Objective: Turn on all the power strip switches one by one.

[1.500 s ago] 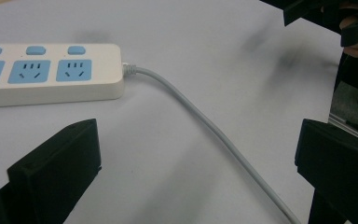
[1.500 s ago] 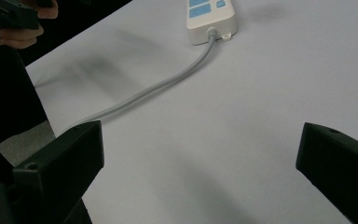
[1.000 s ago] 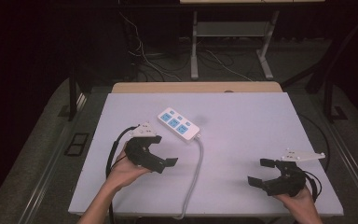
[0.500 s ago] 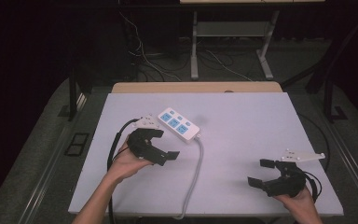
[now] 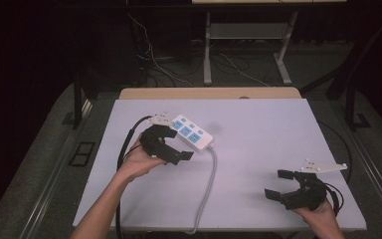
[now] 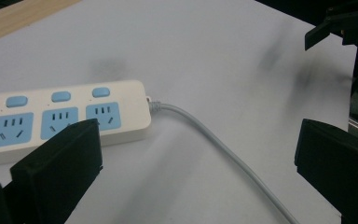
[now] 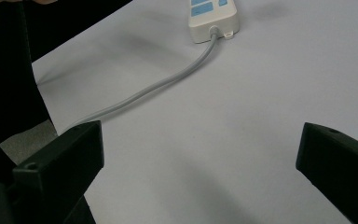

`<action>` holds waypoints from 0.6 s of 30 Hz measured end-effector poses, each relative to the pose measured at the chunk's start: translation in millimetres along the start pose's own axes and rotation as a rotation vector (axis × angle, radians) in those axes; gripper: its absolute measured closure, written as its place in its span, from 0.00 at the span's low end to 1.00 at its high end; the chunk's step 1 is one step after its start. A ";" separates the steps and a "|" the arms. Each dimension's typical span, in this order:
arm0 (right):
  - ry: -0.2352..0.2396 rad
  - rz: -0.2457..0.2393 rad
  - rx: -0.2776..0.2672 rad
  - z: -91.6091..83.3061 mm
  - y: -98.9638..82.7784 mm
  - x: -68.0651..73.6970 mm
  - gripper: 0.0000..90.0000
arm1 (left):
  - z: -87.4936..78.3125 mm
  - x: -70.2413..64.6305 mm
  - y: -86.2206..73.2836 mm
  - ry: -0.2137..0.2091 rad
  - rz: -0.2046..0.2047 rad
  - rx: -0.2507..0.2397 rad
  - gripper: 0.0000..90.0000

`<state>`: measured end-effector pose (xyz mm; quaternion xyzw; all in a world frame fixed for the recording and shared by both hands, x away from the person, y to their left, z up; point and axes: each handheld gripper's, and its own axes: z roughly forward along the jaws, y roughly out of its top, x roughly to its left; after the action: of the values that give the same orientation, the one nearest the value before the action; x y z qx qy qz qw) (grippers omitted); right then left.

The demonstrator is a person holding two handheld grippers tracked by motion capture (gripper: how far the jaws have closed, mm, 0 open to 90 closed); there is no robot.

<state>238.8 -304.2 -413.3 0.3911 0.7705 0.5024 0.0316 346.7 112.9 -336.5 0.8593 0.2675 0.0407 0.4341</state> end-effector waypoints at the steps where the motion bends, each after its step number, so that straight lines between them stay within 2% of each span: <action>1: 0.000 0.003 0.002 0.3 -0.1 -0.1 0.01 | 0.1 1.3 1.6 0.001 0.002 0.003 0.00; 18: 0.003 0.001 0.006 0.9 -0.5 -0.2 0.01 | 5.1 21.3 32.0 0.009 0.029 0.030 0.01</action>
<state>239.1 -303.7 -414.3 0.3907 0.7718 0.5008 0.0291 380.0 104.4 -318.5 0.8693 0.2575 0.0468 0.4192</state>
